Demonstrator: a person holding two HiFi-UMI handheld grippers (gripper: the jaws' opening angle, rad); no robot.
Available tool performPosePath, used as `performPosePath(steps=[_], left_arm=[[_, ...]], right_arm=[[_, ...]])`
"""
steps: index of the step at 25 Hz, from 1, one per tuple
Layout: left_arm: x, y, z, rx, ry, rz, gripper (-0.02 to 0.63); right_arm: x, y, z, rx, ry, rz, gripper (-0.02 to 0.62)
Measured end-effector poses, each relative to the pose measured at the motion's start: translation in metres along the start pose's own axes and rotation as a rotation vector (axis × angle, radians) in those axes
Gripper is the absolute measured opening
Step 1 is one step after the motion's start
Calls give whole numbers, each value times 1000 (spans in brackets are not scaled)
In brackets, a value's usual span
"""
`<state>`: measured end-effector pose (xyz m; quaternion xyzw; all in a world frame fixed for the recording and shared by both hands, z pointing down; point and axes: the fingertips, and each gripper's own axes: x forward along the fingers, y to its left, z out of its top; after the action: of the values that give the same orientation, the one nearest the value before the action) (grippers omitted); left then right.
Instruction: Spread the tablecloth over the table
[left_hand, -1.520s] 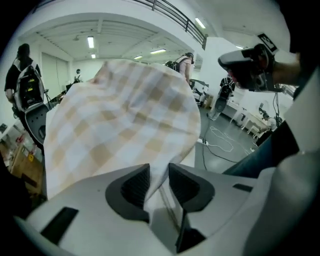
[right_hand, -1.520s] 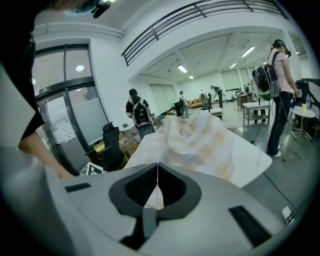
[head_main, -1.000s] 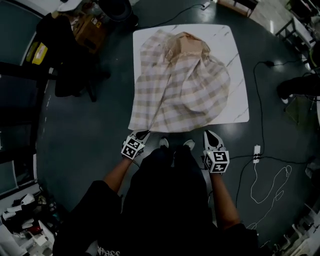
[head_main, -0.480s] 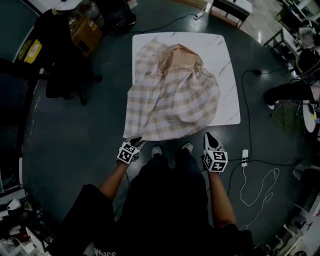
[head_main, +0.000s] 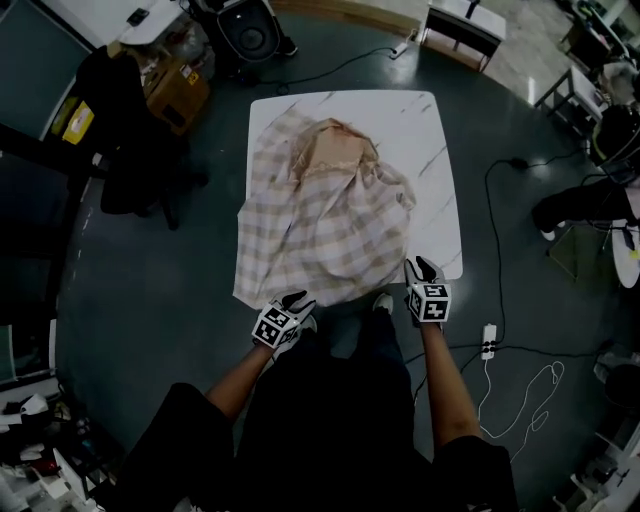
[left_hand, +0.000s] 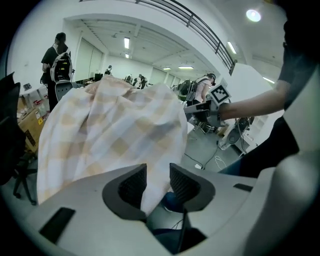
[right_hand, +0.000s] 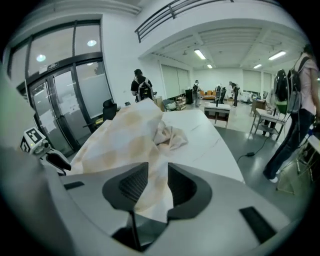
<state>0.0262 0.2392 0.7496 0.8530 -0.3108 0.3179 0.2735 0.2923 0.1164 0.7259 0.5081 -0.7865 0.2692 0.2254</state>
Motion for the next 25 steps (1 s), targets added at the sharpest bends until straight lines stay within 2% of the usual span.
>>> performPosePath(steps=[3,7,8,10,12,16,19,22,25], left_arm=[[22,-8,21,-4,12,36,140],[34,-11,44,-34,-21,91,140],[37,-12,49,-42,-29,99,140],[44,-14,58,-49,-40,108,140],[51,-17,66,-47,-45,110,140],[57,-24,77,-26,-62,93,140],[59,-26,83,-4,-74,69,140],[65,-23,83,22,-67,42,140],[73,-22,82,39,-57,14,140]], right_arm=[[36,-20,-8,34,56,90,167],[71,-10,-18,34,118,224,190],[76,-5,-19,16,131,243,183],[82,4,-20,-29,142,252,119],[79,3,-15,-47,126,234,25],[34,-20,10,40,23,184,17],[-22,-56,19,96,-66,100,17],[-77,-97,2,148,-107,-41,17],[-105,-119,-47,200,-46,-151,17]])
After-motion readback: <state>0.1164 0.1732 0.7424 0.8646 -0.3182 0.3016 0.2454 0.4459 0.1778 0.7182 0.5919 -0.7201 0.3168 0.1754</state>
